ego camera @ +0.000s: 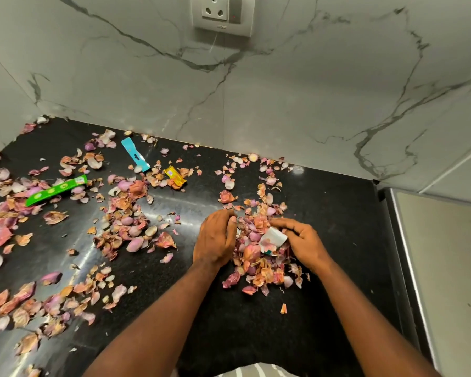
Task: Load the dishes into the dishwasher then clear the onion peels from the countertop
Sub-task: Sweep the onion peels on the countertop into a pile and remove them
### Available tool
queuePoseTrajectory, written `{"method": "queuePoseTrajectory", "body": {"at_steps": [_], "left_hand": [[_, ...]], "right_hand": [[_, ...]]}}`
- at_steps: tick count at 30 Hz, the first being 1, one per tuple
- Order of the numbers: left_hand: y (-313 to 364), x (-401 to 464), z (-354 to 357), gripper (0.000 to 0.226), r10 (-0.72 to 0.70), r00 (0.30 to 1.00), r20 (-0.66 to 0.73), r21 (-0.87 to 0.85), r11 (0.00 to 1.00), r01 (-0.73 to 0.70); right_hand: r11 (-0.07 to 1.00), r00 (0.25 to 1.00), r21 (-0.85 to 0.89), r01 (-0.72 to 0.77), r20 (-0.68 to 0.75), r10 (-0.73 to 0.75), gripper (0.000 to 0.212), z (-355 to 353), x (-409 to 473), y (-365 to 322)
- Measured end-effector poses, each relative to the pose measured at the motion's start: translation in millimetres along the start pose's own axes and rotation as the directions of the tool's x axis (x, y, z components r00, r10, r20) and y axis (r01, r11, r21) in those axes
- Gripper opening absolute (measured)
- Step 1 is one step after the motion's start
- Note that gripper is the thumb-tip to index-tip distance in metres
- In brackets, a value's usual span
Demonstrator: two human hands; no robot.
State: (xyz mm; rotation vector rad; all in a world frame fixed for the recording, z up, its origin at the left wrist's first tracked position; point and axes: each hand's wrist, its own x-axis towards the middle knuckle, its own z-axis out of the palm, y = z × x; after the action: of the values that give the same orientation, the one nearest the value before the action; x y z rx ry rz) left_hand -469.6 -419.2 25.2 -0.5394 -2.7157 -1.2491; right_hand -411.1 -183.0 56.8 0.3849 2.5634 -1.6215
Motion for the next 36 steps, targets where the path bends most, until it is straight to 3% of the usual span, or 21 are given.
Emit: {"method": "queuePoseTrajectory", "body": {"at_steps": [2, 4, 7, 9, 11, 13, 17, 22, 29, 36], "left_hand": [[-1.6, -0.1, 0.6, 0.026, -0.003, 1.000, 0.003, -0.009, 1.000, 0.003], [-3.5, -0.9, 1.2, 0.027, -0.004, 1.000, 0.008, -0.012, 1.000, 0.004], [-4.8, -1.7, -0.9, 0.026, 0.011, 1.000, 0.018, -0.015, 1.000, -0.010], [-6.7, -2.3, -3.3, 0.030, 0.045, 0.996, 0.083, 0.018, 0.999, -0.047], [-11.1, -1.1, -4.4, 0.042, 0.083, 0.973, 0.214, 0.090, 0.990, -0.104], [-15.0, -0.1, -5.3, 0.058, 0.073, 0.946, 0.315, 0.137, 0.983, -0.122], [-17.8, -0.7, -6.7, 0.083, 0.028, 0.894, 0.447, 0.212, 0.968, -0.136], [-11.0, -2.0, -8.6, 0.096, -0.033, 0.875, 0.482, 0.221, 0.971, -0.085], [7.4, -3.1, -8.7, 0.102, -0.137, 0.873, 0.468, 0.201, 0.978, 0.045], [-0.3, -5.5, -7.5, 0.085, -0.105, 0.854, 0.510, 0.222, 0.975, -0.013]], "right_hand": [[0.999, 0.998, 0.040, 0.036, -0.061, -0.033, 0.046, 0.6, -15.1, -0.8], [0.994, 0.973, 0.096, 0.052, -0.228, -0.029, 0.045, 0.4, -28.5, 0.6], [0.999, 0.927, 0.030, -0.010, -0.373, 0.020, 0.043, 1.3, -39.1, 12.9], [0.979, 0.971, -0.195, -0.066, -0.240, 0.017, 0.046, 6.6, -46.7, 26.4], [0.882, 0.991, -0.469, 0.039, -0.094, -0.094, 0.050, 15.2, -55.3, 42.4], [0.838, 0.985, -0.536, 0.107, -0.057, -0.162, 0.053, 21.4, -60.3, 50.8], [0.918, 0.964, -0.383, 0.101, -0.192, -0.186, 0.047, 19.1, -65.0, 48.6], [0.958, 0.929, -0.212, 0.191, -0.276, -0.246, 0.043, 16.0, -72.5, 56.2], [0.959, 0.896, -0.209, 0.192, -0.362, -0.258, 0.047, 16.0, -70.1, 54.0], [0.950, 0.921, -0.302, 0.075, -0.343, -0.182, 0.053, 23.1, -61.9, 54.6]]}}
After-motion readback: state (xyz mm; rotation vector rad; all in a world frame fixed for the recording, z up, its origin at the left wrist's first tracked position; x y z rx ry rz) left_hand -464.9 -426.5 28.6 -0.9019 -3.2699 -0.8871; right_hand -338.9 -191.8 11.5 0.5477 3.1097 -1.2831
